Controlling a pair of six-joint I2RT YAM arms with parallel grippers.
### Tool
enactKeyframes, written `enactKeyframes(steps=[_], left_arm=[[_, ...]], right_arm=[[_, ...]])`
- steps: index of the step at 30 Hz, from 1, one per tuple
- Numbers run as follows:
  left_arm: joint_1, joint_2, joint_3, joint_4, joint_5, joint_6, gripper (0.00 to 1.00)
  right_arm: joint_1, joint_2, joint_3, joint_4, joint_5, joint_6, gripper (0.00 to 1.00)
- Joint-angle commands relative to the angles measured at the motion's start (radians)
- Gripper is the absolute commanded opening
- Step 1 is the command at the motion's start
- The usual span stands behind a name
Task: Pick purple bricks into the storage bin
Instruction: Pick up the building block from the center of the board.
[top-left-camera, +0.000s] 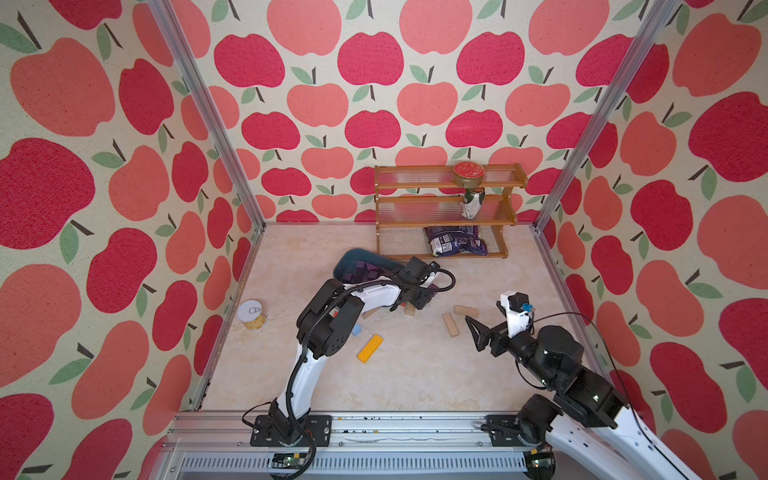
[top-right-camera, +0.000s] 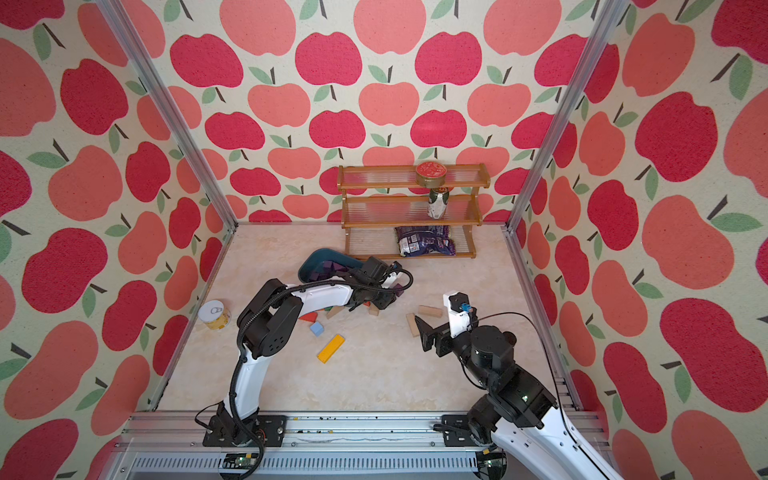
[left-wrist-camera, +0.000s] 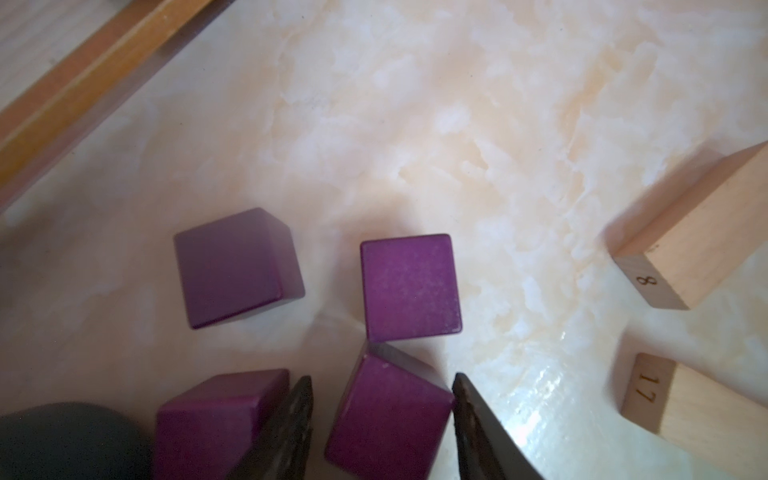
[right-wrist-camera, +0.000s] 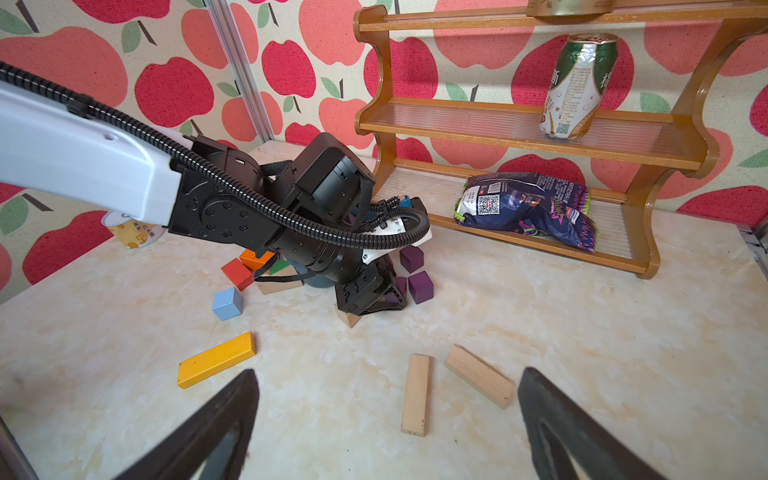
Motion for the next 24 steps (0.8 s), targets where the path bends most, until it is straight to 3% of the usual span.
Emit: enactKeyframes(steps=[1, 9, 15, 24], left_arm=[[-0.004, 0.036, 0.016, -0.014, -0.001, 0.055, 0.53], [0.002, 0.032, -0.008, -0.010, 0.002, 0.173, 0.50], [0.006, 0.026, -0.031, 0.019, 0.039, 0.201, 0.44], [0.005, 0.040, -0.014, 0.016, 0.043, 0.222, 0.42]], right_arm=[[0.001, -0.013, 0.001, -0.024, 0.004, -0.009, 0.99], [0.001, -0.014, 0.002, -0.026, 0.002, -0.010, 0.99], [0.001, -0.012, 0.001, -0.022, 0.007, -0.010, 0.99], [0.001, -0.012, 0.002, -0.026, 0.007, -0.008, 0.99]])
